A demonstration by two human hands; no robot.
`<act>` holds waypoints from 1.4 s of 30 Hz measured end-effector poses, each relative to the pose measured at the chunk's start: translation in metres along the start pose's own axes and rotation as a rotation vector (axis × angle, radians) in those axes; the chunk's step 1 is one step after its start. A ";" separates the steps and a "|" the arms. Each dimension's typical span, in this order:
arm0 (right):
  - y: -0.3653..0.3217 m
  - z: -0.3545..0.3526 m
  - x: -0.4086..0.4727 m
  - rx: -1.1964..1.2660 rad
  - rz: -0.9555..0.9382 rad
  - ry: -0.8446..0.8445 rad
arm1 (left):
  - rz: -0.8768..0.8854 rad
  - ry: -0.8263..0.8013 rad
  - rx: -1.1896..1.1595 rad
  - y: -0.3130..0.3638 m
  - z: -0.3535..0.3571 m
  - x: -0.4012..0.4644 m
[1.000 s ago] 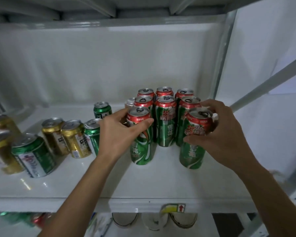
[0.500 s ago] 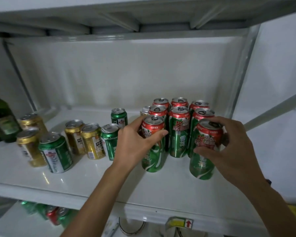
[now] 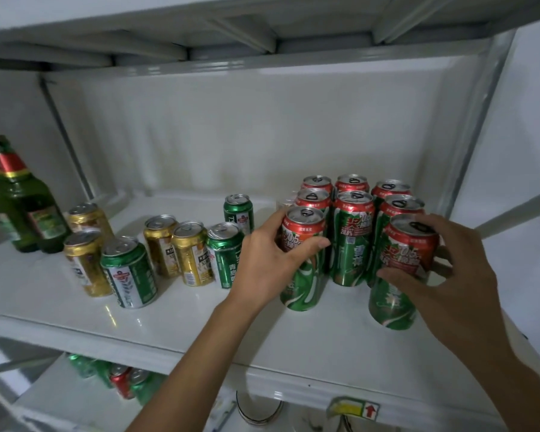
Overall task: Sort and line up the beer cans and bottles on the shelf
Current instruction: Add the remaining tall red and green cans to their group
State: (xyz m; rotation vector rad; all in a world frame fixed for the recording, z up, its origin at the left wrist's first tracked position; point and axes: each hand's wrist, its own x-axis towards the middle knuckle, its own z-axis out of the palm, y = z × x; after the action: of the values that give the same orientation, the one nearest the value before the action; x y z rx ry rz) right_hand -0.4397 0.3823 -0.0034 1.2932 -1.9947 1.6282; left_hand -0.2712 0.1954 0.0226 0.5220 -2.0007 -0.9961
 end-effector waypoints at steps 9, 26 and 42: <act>-0.004 -0.001 -0.003 0.000 0.044 -0.011 | -0.018 -0.020 -0.039 -0.005 0.001 -0.003; -0.058 0.012 -0.022 -0.099 -0.414 0.246 | -0.057 0.126 -0.031 -0.025 -0.071 -0.067; -0.169 0.161 -0.060 0.107 0.004 -0.311 | 0.000 0.135 0.157 -0.061 -0.259 -0.113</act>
State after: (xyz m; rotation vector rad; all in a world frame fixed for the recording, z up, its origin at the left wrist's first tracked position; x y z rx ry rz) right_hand -0.2267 0.2715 0.0120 1.6723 -2.1031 1.6387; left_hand 0.0056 0.1137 0.0090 0.6564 -1.9665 -0.7863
